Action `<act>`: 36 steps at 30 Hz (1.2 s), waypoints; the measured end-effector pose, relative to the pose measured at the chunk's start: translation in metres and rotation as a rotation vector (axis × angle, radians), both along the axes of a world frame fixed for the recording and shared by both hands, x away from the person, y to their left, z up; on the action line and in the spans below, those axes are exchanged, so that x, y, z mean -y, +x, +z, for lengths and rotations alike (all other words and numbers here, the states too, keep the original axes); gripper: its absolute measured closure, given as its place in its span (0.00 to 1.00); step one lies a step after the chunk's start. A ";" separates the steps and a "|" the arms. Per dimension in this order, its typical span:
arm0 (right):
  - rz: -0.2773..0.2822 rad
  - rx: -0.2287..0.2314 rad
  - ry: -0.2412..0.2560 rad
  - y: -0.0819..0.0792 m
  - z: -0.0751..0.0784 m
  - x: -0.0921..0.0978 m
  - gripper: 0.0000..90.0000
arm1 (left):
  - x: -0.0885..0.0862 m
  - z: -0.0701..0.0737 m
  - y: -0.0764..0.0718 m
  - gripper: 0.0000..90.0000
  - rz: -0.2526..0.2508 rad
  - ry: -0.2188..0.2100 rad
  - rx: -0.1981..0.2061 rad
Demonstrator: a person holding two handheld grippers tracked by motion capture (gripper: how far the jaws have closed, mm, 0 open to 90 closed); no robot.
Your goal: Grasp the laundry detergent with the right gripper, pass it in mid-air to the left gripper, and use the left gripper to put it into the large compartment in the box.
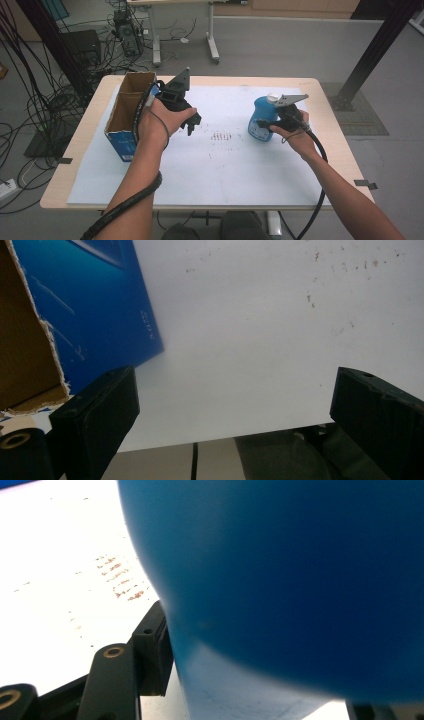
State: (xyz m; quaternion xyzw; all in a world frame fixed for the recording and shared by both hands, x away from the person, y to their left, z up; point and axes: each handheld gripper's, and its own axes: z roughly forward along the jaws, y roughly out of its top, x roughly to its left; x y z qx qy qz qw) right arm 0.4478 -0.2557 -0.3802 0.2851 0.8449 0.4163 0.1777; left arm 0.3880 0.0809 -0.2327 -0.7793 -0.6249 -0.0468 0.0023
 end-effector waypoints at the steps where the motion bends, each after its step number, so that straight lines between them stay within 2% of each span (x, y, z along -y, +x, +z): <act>1: 0.001 -0.002 0.004 0.000 0.000 0.000 0.45 | 0.000 0.000 0.000 0.07 -0.002 0.002 -0.001; 17: 0.010 -0.014 0.021 0.002 0.000 0.002 0.46 | 0.000 0.000 0.000 0.07 -0.002 0.009 0.001; 36: 0.012 -0.013 0.015 0.002 0.000 0.002 0.47 | 0.000 0.001 0.000 0.07 -0.005 0.011 0.001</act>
